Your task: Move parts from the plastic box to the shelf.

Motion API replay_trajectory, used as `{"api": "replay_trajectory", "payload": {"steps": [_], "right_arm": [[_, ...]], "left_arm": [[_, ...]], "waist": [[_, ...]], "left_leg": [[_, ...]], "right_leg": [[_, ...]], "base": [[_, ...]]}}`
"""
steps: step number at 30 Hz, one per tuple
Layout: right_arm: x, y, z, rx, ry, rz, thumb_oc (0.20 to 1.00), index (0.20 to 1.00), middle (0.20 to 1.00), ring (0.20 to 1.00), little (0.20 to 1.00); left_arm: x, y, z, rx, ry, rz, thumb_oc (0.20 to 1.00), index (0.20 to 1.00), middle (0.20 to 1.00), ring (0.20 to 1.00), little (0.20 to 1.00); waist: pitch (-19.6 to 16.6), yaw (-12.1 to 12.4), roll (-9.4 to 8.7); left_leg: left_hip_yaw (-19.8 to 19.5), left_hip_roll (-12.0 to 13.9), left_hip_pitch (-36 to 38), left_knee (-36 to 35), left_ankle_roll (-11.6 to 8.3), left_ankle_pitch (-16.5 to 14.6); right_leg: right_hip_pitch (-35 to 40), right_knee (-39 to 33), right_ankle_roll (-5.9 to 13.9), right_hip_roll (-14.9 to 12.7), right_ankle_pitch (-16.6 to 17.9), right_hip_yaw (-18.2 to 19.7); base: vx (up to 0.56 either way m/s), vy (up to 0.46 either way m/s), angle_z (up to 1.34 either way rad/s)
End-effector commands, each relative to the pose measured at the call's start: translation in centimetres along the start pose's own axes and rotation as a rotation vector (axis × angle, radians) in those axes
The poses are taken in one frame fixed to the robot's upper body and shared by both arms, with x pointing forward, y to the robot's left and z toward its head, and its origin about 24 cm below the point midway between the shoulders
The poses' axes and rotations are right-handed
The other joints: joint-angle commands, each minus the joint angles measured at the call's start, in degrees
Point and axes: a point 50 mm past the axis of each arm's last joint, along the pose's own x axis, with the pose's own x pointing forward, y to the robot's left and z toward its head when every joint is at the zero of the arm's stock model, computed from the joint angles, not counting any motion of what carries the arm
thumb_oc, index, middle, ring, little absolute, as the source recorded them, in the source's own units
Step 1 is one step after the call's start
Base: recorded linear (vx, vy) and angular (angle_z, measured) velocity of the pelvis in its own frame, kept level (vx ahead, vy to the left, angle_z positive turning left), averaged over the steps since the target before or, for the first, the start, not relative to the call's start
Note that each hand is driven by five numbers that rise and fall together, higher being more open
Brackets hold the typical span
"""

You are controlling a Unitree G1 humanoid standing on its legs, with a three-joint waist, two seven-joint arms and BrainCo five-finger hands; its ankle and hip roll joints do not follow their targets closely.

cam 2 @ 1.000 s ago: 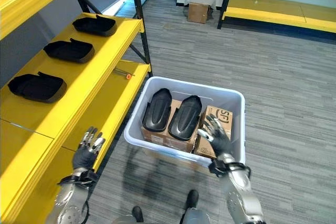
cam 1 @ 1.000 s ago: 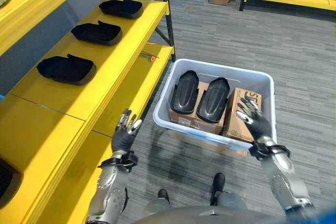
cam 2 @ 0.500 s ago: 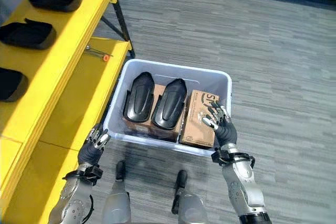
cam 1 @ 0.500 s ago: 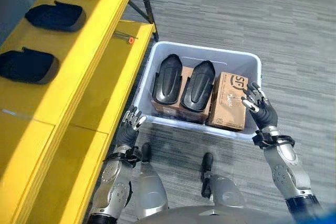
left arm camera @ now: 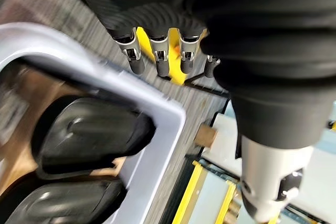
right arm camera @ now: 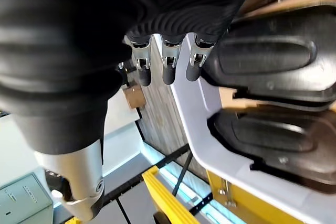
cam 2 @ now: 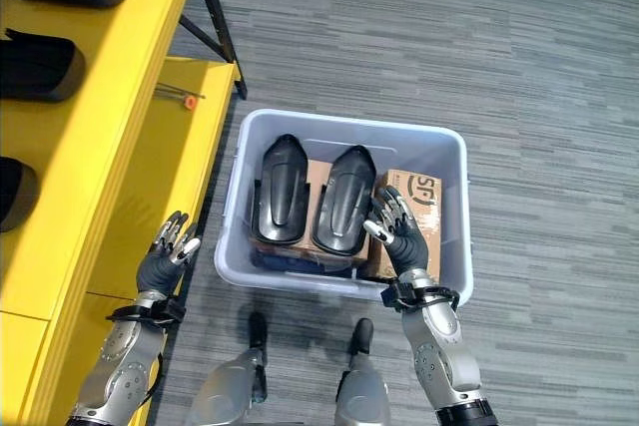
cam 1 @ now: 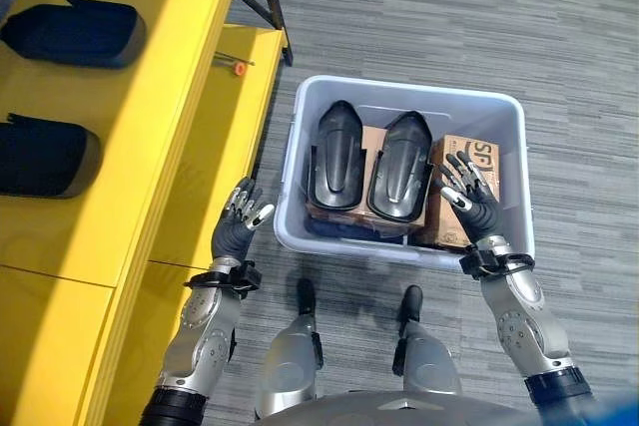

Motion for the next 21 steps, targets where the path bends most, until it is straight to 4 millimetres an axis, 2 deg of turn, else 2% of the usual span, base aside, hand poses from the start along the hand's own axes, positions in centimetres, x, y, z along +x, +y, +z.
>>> {"api": "replay_trajectory", "payload": {"steps": [1,6,9,13,21], "right_arm": [[0.2,0.5,1.9,0.013,-0.091,0.039,1.0,1.0,1.0,1.0,1.0],[2.1,1.8,2.6,0.013,-0.129,0.06,1.0,1.0,1.0,1.0,1.0],[5.2,3.3,1.9,0.023,-0.122,0.021,1.0,1.0,1.0,1.0,1.0],[6.2,3.9,1.7,0.026,-0.119,0.002,1.0,1.0,1.0,1.0,1.0],[8.2,4.7,0.4,0.117,-0.085,-0.091,1.0,1.0,1.0,1.0,1.0]], "left_arm": [[-0.5,-0.1,2.2,0.039,-0.102,-0.013,1.0,1.0,1.0,1.0,1.0],[0.2,-1.1,2.9,0.029,-0.135,-0.043,1.0,1.0,1.0,1.0,1.0],[1.2,-2.5,3.1,0.004,-0.156,-0.082,1.0,1.0,1.0,1.0,1.0],[1.6,-3.0,3.4,-0.014,-0.171,-0.09,1.0,1.0,1.0,1.0,1.0],[2.8,-5.5,4.1,-0.064,-0.213,-0.154,1.0,1.0,1.0,1.0,1.0]], "waist": [[-1.96,-0.17,0.02],[-0.82,0.5,0.12],[0.42,1.3,0.51],[0.95,1.73,0.75],[3.72,2.4,2.52]], "left_leg": [[-0.33,4.65,-3.12,6.59,-1.29,-2.22],[-0.11,5.23,-3.55,5.04,-1.83,-0.73],[0.46,5.83,-4.12,3.87,-2.42,0.55],[0.61,6.17,-4.76,3.35,-2.66,1.16],[0.56,6.4,-7.19,2.12,-3.04,2.64]], "right_leg": [[-0.1,2.66,1.11,-0.89,-1.7,-0.65],[-1.44,2.48,1.08,-0.67,-1.1,-1.33],[-2.81,1.55,0.88,-0.11,-0.26,-1.54],[-3.83,1.17,0.82,0.23,0.08,-1.43],[-7.33,1.77,0.87,0.11,0.6,-1.82]], "base": [[0.0,0.0,0.0],[-0.01,-0.021,-0.06],[-0.02,-0.036,-0.02],[-0.02,-0.024,-0.06],[0.0,-0.001,-0.02]]}}
